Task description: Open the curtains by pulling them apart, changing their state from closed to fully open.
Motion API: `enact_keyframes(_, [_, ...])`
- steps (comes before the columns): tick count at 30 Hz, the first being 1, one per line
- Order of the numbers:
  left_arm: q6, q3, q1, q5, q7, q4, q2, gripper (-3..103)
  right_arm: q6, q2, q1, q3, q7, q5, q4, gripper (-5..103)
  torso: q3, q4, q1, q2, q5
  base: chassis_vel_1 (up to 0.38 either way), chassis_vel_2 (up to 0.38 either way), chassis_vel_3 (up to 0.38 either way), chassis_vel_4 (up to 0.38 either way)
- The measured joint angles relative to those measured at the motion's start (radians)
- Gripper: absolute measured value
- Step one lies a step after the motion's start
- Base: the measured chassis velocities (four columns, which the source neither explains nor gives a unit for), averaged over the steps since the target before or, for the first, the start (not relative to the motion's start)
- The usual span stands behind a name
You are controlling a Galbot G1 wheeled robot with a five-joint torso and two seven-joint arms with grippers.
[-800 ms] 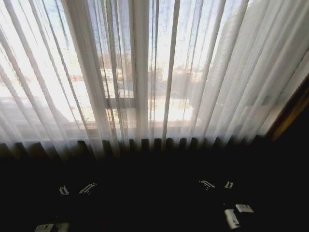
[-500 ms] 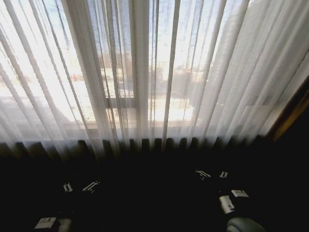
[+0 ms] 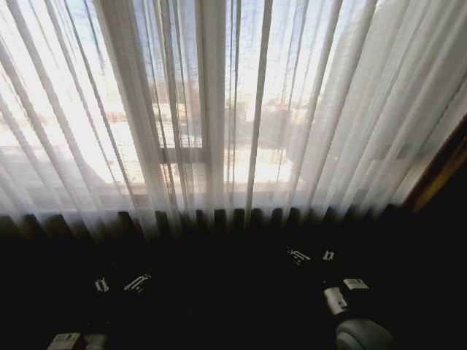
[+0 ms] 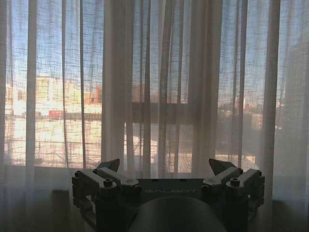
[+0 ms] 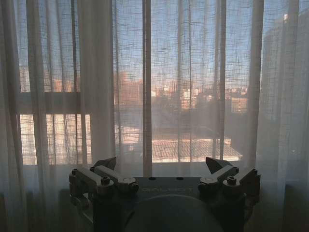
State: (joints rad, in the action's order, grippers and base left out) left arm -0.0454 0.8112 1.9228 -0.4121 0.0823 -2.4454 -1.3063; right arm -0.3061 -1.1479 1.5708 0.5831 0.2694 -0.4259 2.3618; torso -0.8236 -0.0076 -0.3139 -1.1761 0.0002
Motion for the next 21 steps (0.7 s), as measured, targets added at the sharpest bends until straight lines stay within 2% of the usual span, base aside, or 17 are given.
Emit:
enact_keyframes(3, [0.021,0.039,-0.005,-0.027,-0.01,0.027,0.013,100,0.0,0.002,-0.007,-0.004,0.0,0.0,-0.006,100,0.0,0.0,0.0,0.0,-0.0001,0.0,0.0,0.0,0.0])
enact_keyframes(6, [0.041,0.115,0.003,-0.074,-0.051,0.057,0.027,100,-0.001,0.003,-0.01,-0.005,0.0,0.001,-0.016,100,0.0,0.0,0.0,0.0,-0.0001,0.0,0.0,0.0,0.0])
enact_keyframes(9, [0.051,0.139,0.016,-0.093,-0.065,0.061,0.028,100,-0.002,0.004,-0.012,-0.005,0.0,0.001,-0.018,100,0.0,0.0,0.0,0.0,0.0,0.0,0.0,0.0,0.0])
enact_keyframes(21, [0.034,0.145,0.058,-0.116,-0.086,0.02,-0.014,100,-0.011,0.01,-0.007,-0.008,-0.001,0.006,-0.01,100,0.0,0.0,0.0,0.0,0.0,0.0,0.0,0.0,0.0])
